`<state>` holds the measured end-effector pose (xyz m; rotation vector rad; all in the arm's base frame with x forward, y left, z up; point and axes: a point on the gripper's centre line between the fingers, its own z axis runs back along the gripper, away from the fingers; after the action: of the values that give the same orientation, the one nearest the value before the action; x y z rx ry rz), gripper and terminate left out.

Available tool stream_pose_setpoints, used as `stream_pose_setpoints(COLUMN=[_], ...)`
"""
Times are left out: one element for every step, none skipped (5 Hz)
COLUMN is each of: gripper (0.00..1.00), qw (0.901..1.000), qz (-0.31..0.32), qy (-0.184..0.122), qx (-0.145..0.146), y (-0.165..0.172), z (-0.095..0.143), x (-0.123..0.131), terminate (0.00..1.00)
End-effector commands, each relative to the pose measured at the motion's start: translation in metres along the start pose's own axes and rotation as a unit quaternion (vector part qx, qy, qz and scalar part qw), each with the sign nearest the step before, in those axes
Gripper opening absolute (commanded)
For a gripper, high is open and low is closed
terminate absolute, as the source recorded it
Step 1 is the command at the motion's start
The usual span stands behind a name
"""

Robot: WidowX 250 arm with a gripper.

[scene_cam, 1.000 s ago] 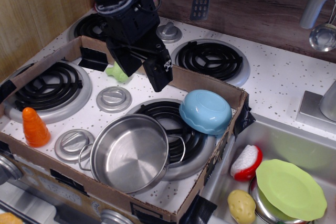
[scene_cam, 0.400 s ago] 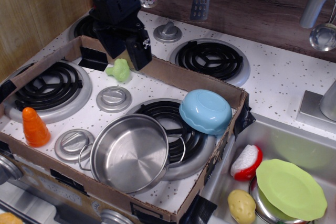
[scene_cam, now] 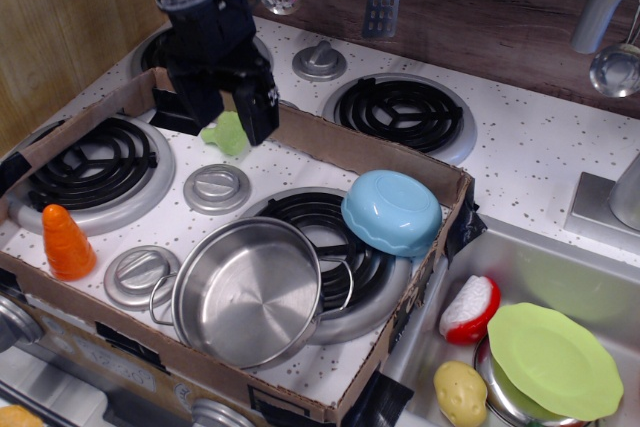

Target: Put broccoli in pot

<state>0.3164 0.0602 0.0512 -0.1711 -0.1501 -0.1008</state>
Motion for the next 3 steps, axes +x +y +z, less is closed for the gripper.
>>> stream_pose_setpoints(gripper=[1.0, 1.0, 1.0], qw=[0.9974, 0.9966, 0.9954], qz=[0.067, 0.075, 0.089], qy=[-0.018, -0.024, -0.025], qx=[0.02, 0.021, 0.024], y=[0.018, 0.027, 0.03], z=[0.0, -0.003, -0.002], x=[0.021, 0.025, 0.024], terminate=[0.0, 0.0, 0.0])
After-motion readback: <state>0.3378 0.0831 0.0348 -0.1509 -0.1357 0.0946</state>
